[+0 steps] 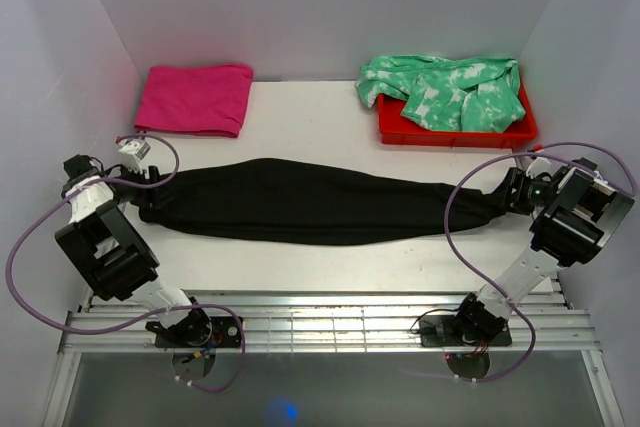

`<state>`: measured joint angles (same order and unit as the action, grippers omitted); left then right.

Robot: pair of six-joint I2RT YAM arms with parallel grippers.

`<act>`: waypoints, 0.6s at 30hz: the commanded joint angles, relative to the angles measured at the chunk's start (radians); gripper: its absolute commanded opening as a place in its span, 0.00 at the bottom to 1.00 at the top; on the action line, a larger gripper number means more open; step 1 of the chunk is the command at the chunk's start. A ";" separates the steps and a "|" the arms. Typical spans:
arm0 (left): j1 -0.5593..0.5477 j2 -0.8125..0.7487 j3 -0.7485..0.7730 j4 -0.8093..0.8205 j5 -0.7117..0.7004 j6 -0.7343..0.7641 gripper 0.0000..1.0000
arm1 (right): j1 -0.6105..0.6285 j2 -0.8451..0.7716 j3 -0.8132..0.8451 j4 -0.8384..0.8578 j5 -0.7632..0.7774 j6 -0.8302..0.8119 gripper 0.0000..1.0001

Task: Fold and stack the trousers
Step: Fold the trousers

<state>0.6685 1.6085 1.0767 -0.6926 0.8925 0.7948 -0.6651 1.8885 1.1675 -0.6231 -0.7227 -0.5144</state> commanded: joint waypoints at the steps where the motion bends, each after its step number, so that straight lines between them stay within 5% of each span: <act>1: -0.007 -0.058 0.043 -0.019 0.062 -0.008 0.70 | -0.010 0.083 -0.014 -0.027 -0.055 0.034 0.58; 6: -0.006 -0.071 0.061 -0.038 0.086 -0.011 0.69 | -0.051 0.084 0.049 -0.165 -0.121 -0.027 0.22; 7: -0.006 -0.076 0.063 -0.039 0.097 -0.014 0.69 | -0.062 0.067 0.075 -0.220 -0.132 -0.045 0.08; 18: -0.006 -0.225 0.040 -0.042 0.122 0.040 0.75 | -0.211 -0.068 0.369 -0.539 -0.172 -0.168 0.08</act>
<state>0.6651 1.4555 1.1091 -0.7269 0.9672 0.8036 -0.7582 1.8950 1.4029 -1.0729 -0.8257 -0.6380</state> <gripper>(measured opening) 0.736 0.122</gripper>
